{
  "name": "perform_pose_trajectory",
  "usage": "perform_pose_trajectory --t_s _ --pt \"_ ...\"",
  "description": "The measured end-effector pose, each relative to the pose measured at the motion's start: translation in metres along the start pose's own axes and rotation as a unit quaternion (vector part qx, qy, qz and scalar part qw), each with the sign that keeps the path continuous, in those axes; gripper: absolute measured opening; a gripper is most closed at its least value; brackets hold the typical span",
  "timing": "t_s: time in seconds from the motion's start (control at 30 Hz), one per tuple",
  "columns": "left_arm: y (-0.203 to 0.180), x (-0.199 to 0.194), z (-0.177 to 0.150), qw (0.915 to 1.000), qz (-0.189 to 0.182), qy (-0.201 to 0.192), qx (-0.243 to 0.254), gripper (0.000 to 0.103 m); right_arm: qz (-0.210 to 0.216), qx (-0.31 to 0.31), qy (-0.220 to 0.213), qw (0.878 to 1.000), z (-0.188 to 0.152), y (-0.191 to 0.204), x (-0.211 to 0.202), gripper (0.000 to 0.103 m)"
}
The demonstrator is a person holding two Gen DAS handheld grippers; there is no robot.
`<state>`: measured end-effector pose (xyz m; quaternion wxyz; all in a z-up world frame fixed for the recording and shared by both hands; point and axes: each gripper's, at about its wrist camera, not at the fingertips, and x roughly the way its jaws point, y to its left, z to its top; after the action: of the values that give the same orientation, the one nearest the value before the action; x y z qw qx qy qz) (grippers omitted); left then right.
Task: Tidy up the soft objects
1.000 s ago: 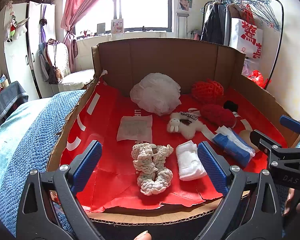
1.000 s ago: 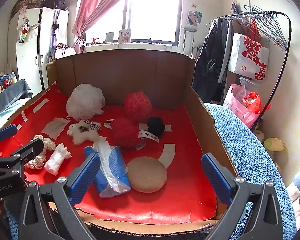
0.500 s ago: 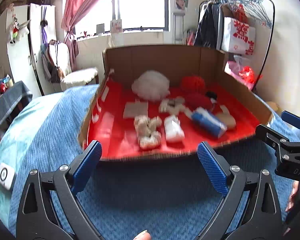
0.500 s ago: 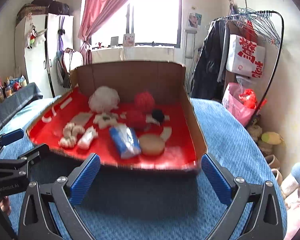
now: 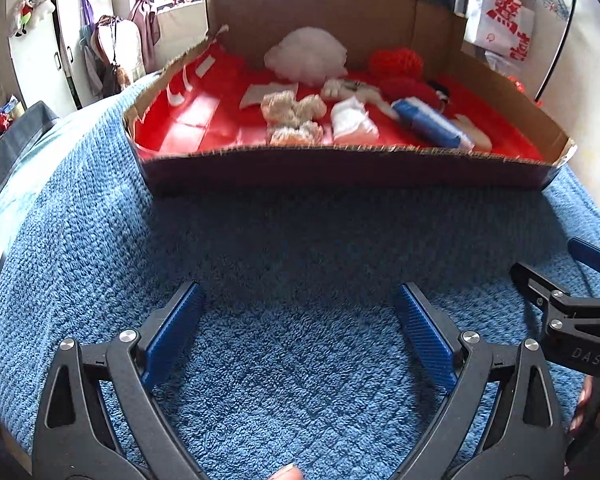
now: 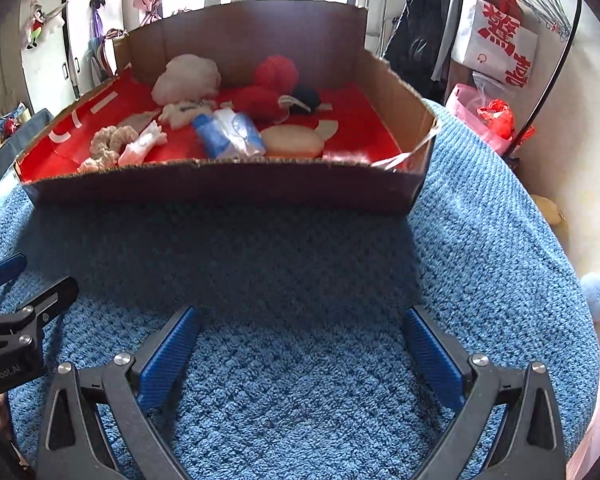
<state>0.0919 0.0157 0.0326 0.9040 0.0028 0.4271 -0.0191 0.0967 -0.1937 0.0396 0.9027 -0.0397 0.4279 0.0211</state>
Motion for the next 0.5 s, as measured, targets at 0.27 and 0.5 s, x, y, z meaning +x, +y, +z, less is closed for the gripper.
perform_pose_trajectory --t_s 0.27,0.5 --pt "-0.0041 0.0061 -0.0002 0.9999 0.011 0.005 0.008 0.103 0.001 0.008 0.001 1.0 -0.001 -0.0016 0.0013 0.103" --pt "-0.0037 0.011 0.0033 0.9999 0.005 0.009 0.003 0.103 0.003 0.01 0.002 1.0 0.001 0.0012 0.0041 0.103"
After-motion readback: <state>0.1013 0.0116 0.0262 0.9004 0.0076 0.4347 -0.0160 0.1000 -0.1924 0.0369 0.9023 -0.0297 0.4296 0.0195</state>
